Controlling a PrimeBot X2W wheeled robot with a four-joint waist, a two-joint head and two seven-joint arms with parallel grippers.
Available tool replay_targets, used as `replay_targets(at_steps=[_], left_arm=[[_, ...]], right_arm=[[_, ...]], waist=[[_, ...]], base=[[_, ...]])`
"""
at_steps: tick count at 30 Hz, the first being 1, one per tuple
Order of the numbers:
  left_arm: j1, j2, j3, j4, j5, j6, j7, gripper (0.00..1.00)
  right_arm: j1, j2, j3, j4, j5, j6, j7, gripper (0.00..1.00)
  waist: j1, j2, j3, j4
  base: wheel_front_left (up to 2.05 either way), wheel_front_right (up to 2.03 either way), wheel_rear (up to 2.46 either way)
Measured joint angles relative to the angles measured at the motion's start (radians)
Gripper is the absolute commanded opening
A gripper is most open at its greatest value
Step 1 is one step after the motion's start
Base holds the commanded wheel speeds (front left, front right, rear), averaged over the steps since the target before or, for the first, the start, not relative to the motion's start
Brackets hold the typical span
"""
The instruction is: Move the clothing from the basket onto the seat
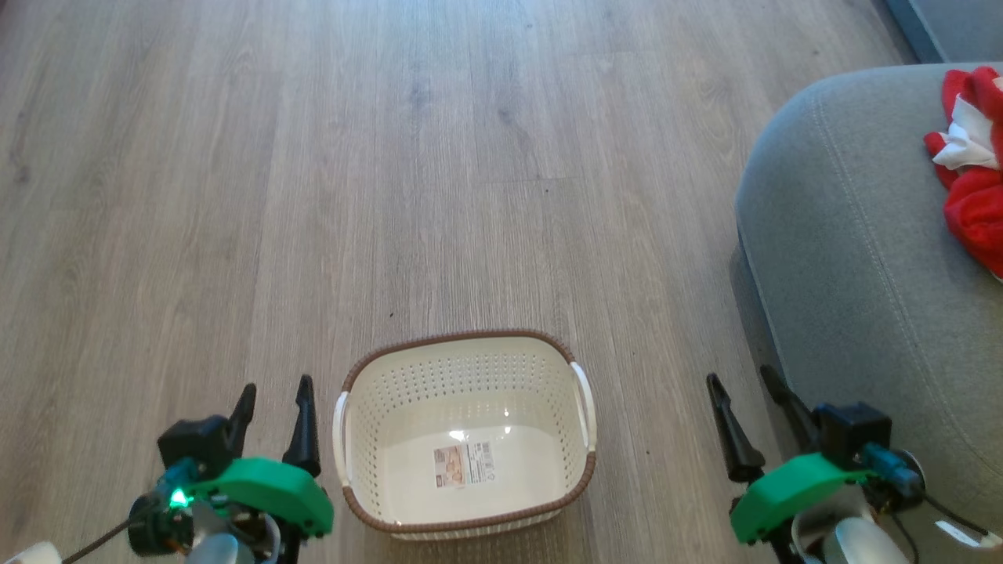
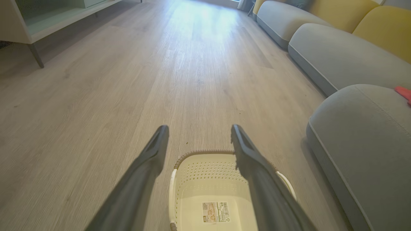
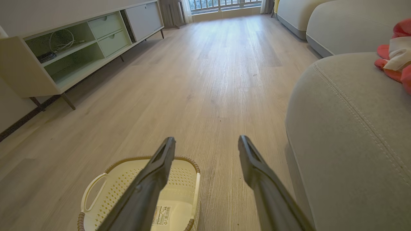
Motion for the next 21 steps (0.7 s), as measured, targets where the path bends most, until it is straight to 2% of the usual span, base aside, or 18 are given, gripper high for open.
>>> replay_targets(at_steps=[1, 6, 21], left_arm=[[0.000, -0.002, 0.008, -0.002, 0.007, -0.009, 0.000, 0.00], [0.044, -0.010, 0.004, 0.056, -0.001, -0.009, 0.011, 0.00], [0.045, -0.013, 0.029, 0.040, -0.148, -0.031, 0.051, 0.00]], right_arm=[[0.000, 0.000, 0.000, 0.001, -0.003, 0.000, 0.000, 0.00], [0.041, 0.001, 0.003, 0.063, 0.009, 0.000, 0.006, 0.00], [0.043, 0.004, -0.023, 0.044, 0.173, 0.000, 0.051, 0.00]], waist=[[0.0000, 0.0000, 0.000, -0.002], [0.0000, 0.0000, -0.001, -0.002], [0.0001, 0.0000, -0.004, 0.003]], base=[[0.00, 0.00, 0.00], [0.00, 0.00, 0.00], [0.00, 0.00, 0.00]])
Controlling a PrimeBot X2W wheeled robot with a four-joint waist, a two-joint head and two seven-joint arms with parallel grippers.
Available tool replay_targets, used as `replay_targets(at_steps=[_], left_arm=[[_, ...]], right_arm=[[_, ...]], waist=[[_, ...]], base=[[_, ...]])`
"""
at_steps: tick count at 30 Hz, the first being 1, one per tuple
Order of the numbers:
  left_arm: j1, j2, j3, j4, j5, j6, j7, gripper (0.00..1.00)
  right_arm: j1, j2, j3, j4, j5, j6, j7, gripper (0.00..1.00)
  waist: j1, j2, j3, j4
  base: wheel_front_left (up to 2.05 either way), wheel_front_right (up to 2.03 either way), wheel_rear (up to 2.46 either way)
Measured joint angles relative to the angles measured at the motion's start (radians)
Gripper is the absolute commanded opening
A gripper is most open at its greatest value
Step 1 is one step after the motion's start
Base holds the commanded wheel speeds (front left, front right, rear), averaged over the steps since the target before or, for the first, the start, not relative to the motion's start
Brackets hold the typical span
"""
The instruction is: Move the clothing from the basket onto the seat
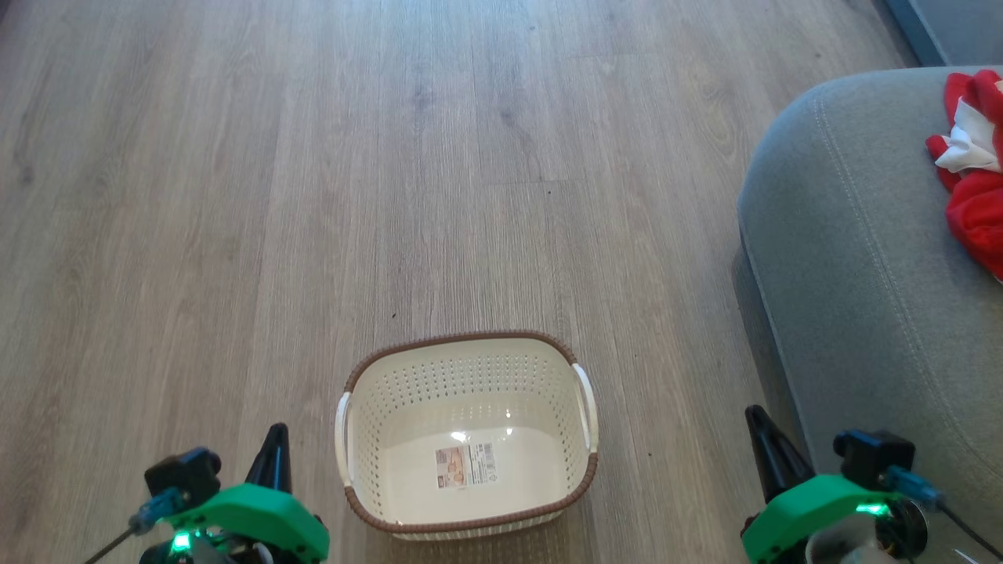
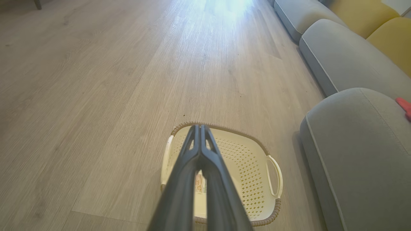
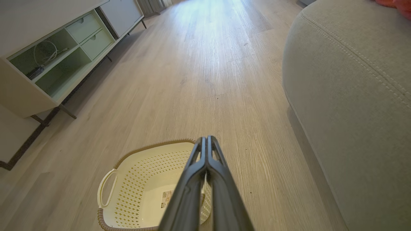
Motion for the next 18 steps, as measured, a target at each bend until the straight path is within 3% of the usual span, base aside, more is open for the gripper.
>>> replay_targets(at_steps=[18], left_arm=[[0.000, -0.007, 0.032, -0.025, -0.164, -0.024, 0.047, 0.00]], right_arm=[[-0.002, 0.009, -0.035, -0.029, 0.183, 0.000, 0.045, 0.00]], waist=[[0.0000, 0.0000, -0.002, 0.006]], base=[[0.00, 0.00, 0.00]])
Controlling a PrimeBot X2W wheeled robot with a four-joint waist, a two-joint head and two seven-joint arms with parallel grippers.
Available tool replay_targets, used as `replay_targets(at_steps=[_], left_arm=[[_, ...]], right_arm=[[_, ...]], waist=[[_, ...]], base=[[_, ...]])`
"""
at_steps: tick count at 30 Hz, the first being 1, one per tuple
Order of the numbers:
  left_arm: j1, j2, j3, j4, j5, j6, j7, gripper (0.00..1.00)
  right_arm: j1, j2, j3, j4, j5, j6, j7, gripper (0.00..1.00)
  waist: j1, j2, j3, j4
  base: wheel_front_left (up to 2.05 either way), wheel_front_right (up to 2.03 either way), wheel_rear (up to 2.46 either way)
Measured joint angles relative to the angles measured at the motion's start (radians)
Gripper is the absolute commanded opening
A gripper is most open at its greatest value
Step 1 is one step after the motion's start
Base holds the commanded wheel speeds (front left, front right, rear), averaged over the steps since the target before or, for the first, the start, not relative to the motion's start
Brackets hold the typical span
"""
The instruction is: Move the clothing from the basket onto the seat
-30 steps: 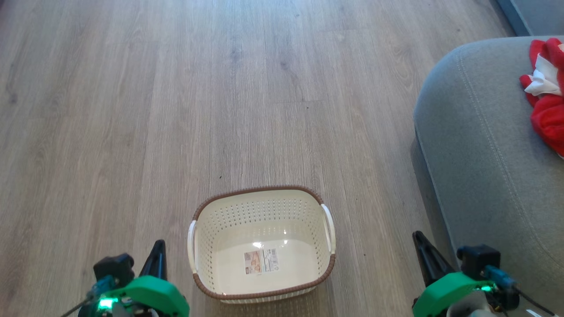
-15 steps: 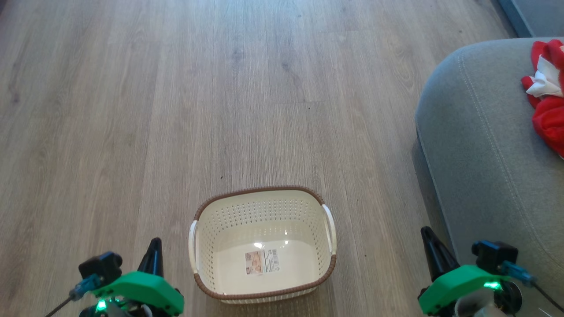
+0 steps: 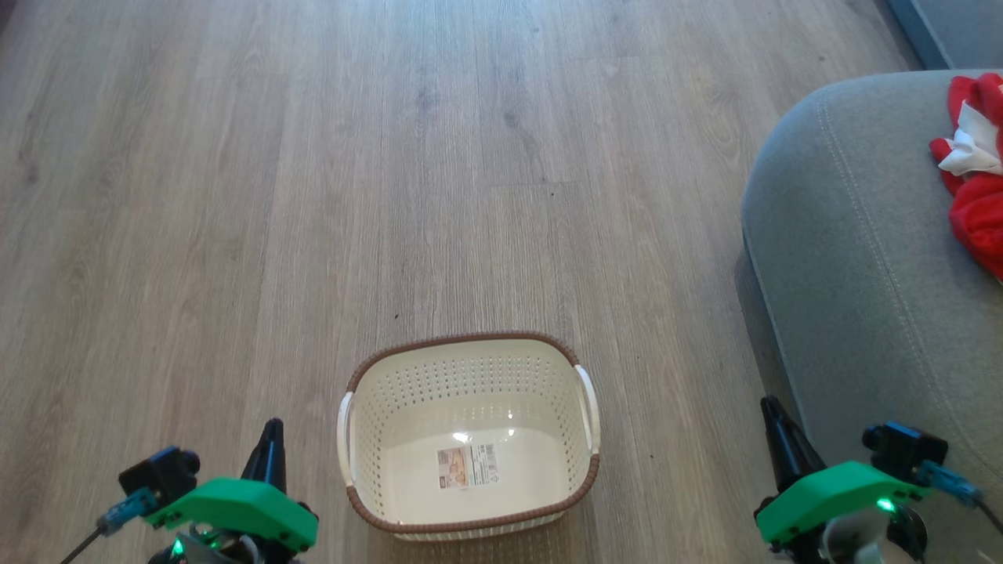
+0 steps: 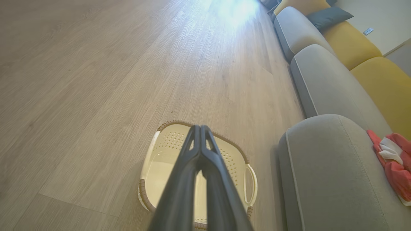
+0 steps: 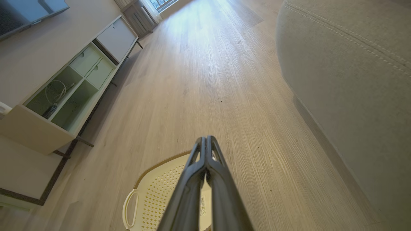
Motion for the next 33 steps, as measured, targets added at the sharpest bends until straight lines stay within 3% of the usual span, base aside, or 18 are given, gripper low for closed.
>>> replay_targets(at_steps=[33], left_arm=[[-0.002, -0.013, 0.066, -0.043, -0.320, -0.052, 0.095, 0.00]], right_arm=[[-0.010, 0.015, -0.070, -0.049, 0.361, 0.000, 0.095, 0.00]], waist=[[0.0000, 0.0000, -0.005, 0.011]], base=[[0.00, 0.00, 0.00]])
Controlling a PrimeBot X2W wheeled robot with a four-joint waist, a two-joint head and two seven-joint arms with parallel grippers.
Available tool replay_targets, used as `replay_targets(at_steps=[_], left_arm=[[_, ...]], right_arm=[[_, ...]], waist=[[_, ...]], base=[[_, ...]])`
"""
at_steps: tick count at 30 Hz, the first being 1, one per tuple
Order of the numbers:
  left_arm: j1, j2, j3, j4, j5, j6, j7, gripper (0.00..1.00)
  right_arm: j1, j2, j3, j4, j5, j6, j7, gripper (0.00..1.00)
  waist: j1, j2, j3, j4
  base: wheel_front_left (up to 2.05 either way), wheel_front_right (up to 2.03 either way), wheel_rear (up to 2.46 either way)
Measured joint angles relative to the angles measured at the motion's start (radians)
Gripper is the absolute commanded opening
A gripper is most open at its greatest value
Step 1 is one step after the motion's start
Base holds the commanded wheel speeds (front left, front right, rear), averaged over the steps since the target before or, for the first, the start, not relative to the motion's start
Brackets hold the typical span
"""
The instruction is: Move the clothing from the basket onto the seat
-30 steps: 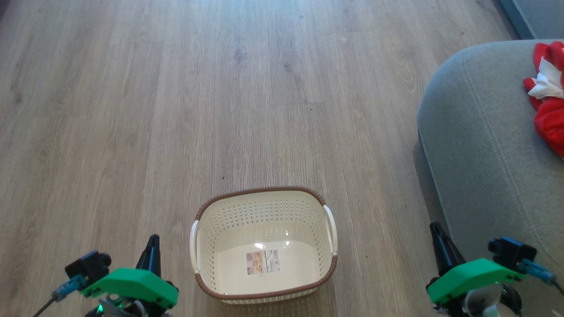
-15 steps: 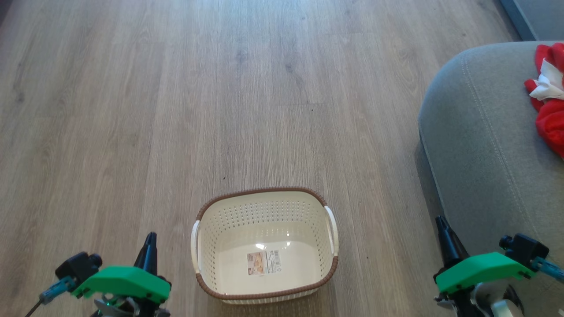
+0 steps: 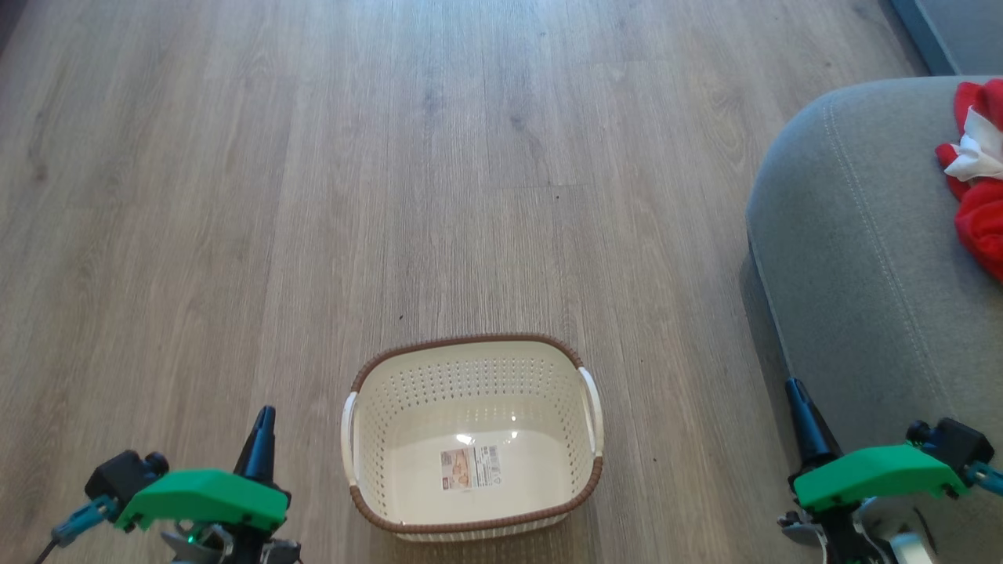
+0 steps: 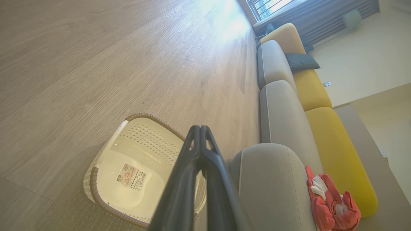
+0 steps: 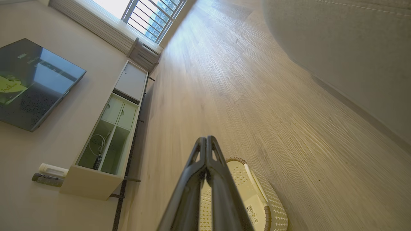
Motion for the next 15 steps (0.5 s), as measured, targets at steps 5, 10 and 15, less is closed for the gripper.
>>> replay_targets(at_steps=[5, 10, 15], left_arm=[[0.000, -0.001, 0.007, -0.009, -0.048, -0.008, 0.012, 0.00], [-0.001, -0.002, 0.015, -0.016, -0.095, -0.014, 0.029, 0.00], [-0.002, -0.004, 0.029, -0.026, -0.144, -0.018, 0.040, 0.00]], right_arm=[[-0.001, 0.001, -0.013, -0.008, 0.055, 0.000, 0.014, 0.00], [-0.001, 0.002, -0.022, -0.017, 0.109, 0.000, 0.028, 0.00], [-0.001, 0.003, -0.031, -0.024, 0.163, 0.000, 0.045, 0.00]], waist=[[0.0000, 0.0000, -0.001, 0.002], [0.0000, 0.0000, -0.002, 0.003], [0.0000, 0.0000, -0.002, 0.005]], base=[[0.00, 0.00, 0.00], [0.00, 0.00, 0.00], [0.00, 0.00, 0.00]])
